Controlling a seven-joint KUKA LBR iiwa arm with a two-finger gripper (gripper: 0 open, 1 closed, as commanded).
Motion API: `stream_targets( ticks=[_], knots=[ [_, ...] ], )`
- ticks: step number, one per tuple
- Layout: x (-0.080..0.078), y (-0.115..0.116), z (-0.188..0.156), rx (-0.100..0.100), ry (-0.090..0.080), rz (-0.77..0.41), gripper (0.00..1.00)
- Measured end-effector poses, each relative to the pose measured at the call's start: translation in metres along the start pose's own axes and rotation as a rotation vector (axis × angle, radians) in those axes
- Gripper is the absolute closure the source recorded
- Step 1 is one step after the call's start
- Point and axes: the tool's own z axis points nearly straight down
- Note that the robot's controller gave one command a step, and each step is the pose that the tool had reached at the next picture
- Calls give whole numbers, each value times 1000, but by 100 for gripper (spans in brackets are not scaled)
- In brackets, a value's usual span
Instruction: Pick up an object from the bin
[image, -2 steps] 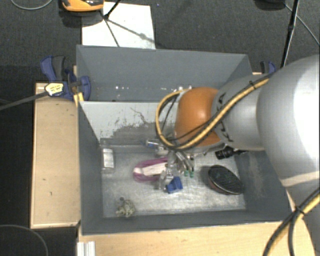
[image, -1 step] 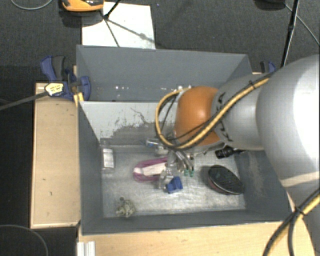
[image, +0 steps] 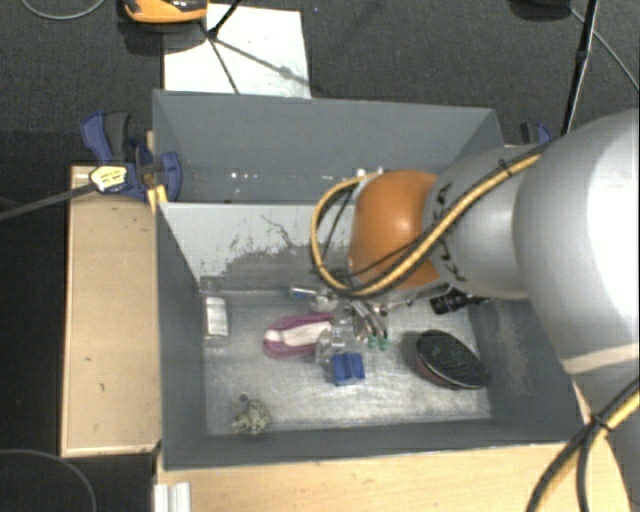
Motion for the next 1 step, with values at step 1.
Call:
stream_targets(
  ticks=[1],
  knots=[
    [-4,1,-124,2,5,-4,100]
  ],
)
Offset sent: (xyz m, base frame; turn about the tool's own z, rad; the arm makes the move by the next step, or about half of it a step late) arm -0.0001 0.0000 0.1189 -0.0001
